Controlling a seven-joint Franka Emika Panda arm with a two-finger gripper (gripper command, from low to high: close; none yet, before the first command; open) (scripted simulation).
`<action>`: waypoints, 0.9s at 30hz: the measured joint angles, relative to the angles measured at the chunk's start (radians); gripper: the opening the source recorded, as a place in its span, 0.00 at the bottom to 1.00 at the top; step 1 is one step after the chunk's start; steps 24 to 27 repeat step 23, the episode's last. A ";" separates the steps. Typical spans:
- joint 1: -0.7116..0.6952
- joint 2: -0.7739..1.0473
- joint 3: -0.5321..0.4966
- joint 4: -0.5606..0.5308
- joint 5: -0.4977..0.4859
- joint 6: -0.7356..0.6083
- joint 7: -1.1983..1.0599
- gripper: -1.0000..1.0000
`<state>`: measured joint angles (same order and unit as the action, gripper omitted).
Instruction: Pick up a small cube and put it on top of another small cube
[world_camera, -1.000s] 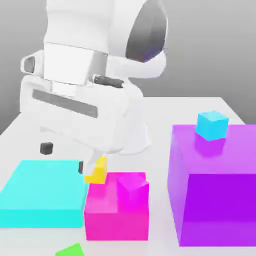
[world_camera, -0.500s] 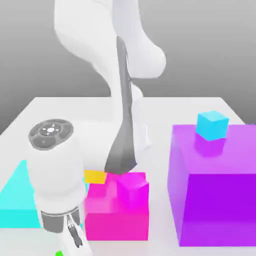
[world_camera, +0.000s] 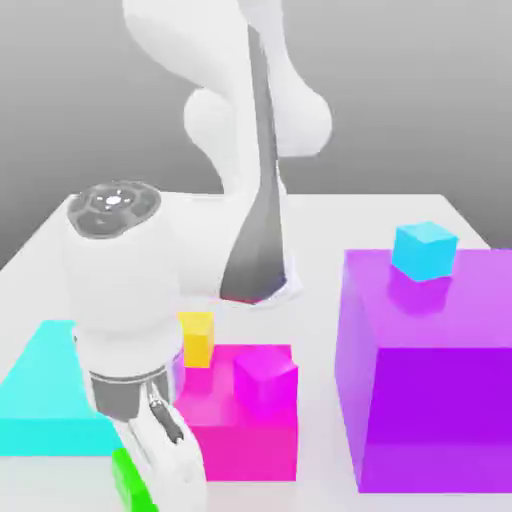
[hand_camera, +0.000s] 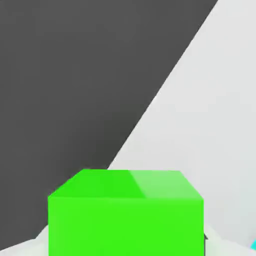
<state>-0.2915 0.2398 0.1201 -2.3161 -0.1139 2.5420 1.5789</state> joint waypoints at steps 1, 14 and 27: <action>0.004 -0.034 0.008 -0.019 -0.003 -0.016 -0.025 0.00; 0.150 -0.494 0.031 -0.278 0.150 -0.203 -0.490 0.00; 0.166 -0.414 0.038 -0.360 0.163 -0.038 -0.539 1.00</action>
